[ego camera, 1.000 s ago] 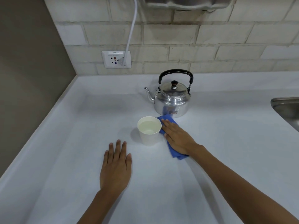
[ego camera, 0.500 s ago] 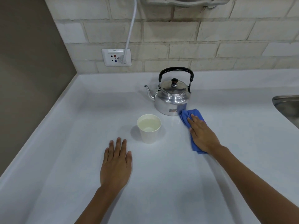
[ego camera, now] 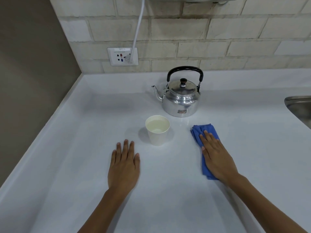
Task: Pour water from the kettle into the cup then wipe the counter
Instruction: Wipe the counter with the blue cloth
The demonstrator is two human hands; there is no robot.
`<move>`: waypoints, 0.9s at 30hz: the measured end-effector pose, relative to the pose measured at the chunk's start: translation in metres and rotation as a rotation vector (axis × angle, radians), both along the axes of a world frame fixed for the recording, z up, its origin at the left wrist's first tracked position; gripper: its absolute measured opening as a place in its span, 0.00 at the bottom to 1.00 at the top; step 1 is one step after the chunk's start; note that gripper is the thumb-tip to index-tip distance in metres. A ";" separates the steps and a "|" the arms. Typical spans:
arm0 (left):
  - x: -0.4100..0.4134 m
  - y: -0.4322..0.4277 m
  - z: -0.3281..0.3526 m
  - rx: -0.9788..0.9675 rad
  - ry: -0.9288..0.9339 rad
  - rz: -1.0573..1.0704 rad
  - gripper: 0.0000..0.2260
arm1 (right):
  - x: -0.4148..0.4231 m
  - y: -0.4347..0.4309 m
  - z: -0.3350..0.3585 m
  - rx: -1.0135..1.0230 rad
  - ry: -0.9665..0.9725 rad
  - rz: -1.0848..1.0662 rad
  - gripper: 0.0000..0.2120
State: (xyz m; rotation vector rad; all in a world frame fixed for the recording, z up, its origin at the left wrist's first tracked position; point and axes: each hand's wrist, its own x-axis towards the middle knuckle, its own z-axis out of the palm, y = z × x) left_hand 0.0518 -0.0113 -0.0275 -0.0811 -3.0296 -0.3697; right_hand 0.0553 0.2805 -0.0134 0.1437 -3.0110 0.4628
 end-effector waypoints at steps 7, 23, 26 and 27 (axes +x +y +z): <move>-0.001 0.000 -0.002 -0.022 0.007 0.006 0.24 | 0.064 -0.089 0.005 -0.028 0.013 0.018 0.27; 0.049 0.103 0.046 0.096 0.191 -0.444 0.15 | -0.033 -0.006 0.012 -0.139 -0.073 -0.164 0.22; 0.051 0.127 0.047 -0.007 0.034 -0.428 0.21 | -0.033 -0.010 0.002 -0.110 -0.083 -0.171 0.23; 0.051 0.132 0.042 -0.038 -0.021 -0.412 0.23 | -0.032 -0.010 -0.001 -0.077 -0.078 -0.171 0.23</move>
